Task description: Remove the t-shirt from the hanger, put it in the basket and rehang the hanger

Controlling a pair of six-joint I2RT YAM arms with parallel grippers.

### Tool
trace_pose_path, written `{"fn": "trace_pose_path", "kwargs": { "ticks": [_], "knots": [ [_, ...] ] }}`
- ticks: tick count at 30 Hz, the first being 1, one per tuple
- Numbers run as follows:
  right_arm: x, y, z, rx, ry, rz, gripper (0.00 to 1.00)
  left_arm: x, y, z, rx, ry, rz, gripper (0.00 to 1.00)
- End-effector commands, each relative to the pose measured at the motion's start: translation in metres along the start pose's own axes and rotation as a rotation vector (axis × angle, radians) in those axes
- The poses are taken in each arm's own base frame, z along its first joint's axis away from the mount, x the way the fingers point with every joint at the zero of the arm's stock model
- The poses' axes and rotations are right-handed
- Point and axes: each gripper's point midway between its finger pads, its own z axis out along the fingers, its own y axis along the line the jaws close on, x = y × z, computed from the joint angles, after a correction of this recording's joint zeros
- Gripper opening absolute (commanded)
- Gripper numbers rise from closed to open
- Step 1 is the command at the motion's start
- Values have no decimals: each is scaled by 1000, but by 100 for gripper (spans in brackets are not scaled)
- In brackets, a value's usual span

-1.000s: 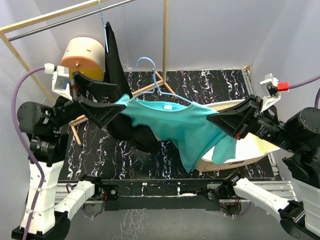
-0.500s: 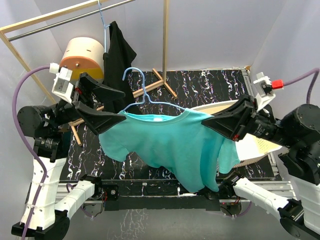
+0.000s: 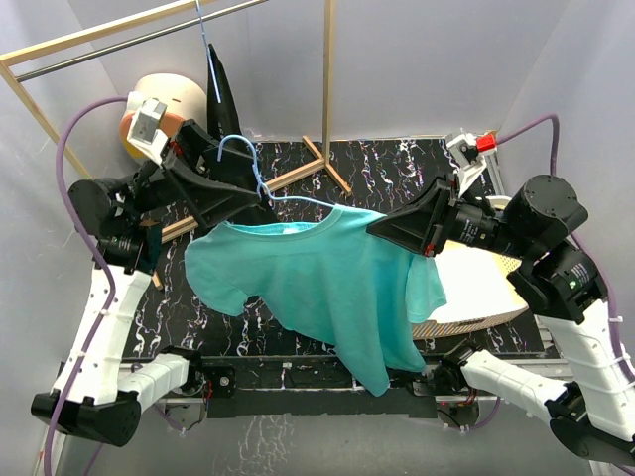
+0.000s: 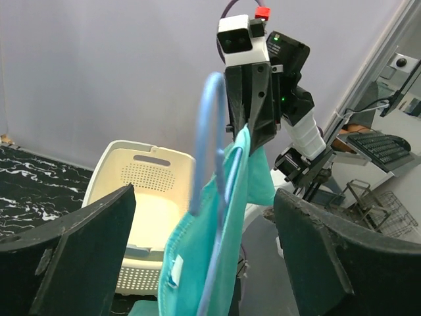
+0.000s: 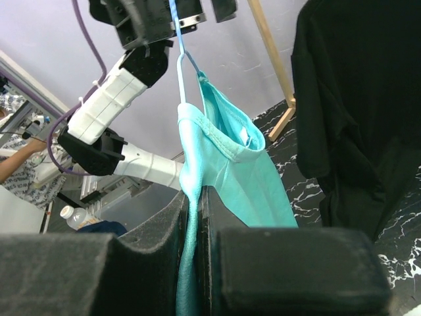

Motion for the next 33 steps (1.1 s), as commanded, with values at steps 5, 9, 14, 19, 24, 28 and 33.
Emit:
{"fn": "trace_pose_path", "kwargs": {
  "ticks": [5,9,14,19,24,28,33],
  "knots": [
    [-23,17,4,-89,-85,-70,8,-9,-8,5,82,-24,2,73],
    [-20,10,8,-75,-76,-66,8,-9,-12,5,102,-24,-2,44],
    [-15,-2,13,-42,-64,-54,8,-9,-20,3,112,-20,1,26],
    [-11,-8,18,-36,-51,-43,8,-4,-17,3,101,5,-14,24],
    [-11,-9,19,-37,-54,-43,8,3,-15,2,105,45,-21,0],
    [-6,-15,18,-8,-42,-46,10,5,-15,0,64,61,-1,0],
    [20,-31,10,55,8,-38,12,-1,-16,0,22,71,51,0]
  ]
}}
